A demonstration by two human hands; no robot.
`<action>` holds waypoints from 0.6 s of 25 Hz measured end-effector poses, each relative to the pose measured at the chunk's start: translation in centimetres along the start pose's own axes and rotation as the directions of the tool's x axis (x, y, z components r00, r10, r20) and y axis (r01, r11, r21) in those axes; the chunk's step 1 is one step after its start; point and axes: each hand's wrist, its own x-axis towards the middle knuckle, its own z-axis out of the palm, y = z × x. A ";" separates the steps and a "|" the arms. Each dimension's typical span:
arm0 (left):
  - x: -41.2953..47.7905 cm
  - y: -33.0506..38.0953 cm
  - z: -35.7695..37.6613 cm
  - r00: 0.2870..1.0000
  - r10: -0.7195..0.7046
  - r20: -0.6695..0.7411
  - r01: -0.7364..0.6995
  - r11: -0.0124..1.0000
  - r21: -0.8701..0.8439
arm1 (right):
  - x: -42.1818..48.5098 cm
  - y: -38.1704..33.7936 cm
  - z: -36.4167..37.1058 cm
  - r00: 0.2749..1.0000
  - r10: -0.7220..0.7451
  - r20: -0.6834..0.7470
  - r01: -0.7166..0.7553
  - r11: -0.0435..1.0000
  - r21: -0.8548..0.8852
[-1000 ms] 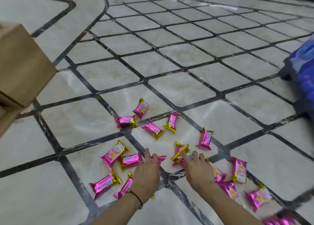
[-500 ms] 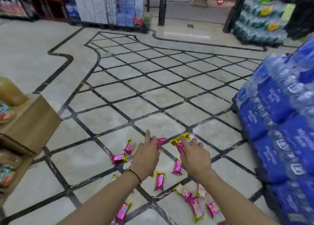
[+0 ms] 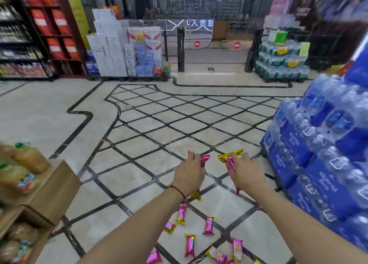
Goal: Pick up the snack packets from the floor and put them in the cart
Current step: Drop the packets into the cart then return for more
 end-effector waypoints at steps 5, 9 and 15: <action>0.4 3.9 -2.7 0.996 0.091 0.024 -0.090 0.996 -0.016 | -2.5 2.0 -4.5 0.993 0.111 -0.033 -0.111 0.994 -0.003; -0.5 5.9 -3.5 0.981 0.194 0.020 -0.194 0.981 0.024 | -6.1 3.1 -7.0 0.971 0.231 -0.068 -0.230 0.973 0.025; -3.3 10.7 -3.9 0.903 0.429 0.011 -0.429 0.903 0.001 | -14.6 4.7 -10.1 0.890 0.440 -0.121 -0.438 0.898 0.038</action>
